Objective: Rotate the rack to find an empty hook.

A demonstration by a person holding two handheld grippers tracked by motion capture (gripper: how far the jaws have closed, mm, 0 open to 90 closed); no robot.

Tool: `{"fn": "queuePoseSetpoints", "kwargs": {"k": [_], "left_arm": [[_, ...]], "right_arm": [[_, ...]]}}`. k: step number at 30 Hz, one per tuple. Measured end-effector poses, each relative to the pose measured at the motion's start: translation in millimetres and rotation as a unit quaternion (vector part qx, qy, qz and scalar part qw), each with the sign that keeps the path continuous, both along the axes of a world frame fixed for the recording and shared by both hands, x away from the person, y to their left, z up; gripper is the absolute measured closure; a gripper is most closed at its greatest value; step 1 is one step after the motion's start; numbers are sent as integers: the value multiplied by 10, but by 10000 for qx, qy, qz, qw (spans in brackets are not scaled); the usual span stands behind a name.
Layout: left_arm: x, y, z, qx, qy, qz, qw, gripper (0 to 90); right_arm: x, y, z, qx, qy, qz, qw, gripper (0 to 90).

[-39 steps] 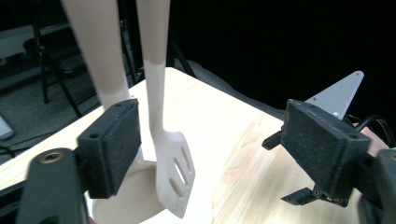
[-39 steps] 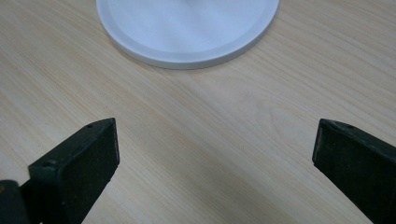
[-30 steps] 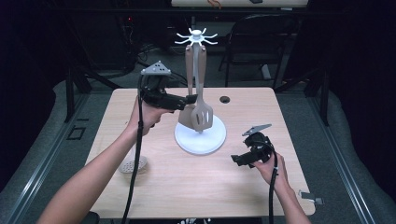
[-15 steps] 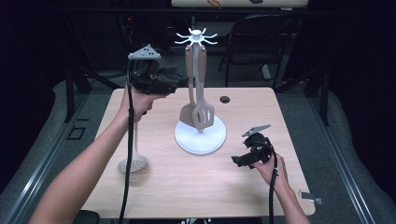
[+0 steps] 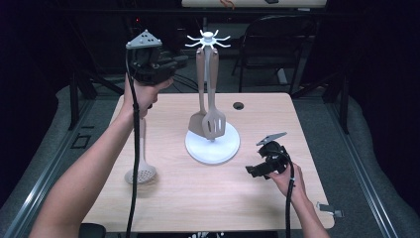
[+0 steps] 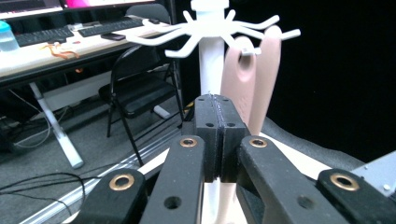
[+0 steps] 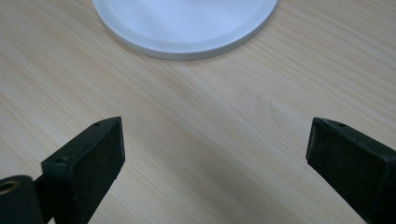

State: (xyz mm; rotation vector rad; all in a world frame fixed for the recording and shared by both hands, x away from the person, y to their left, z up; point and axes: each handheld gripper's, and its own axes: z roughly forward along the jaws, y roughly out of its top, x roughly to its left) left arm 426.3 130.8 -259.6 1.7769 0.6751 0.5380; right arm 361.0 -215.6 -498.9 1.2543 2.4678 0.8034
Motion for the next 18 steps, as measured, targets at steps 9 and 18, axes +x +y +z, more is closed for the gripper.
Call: {"fn": "queuePoseSetpoints", "kwargs": {"k": [9,18], "left_arm": [[36,-58,92,16,-109,24,9999,900],[180,-136,188,102,-171,276,9994,900]], "right_arm": [[-1,-5,8,4,6,17,10000,41],[-3,-3,9,-34,-1,9,10000,41]]}}
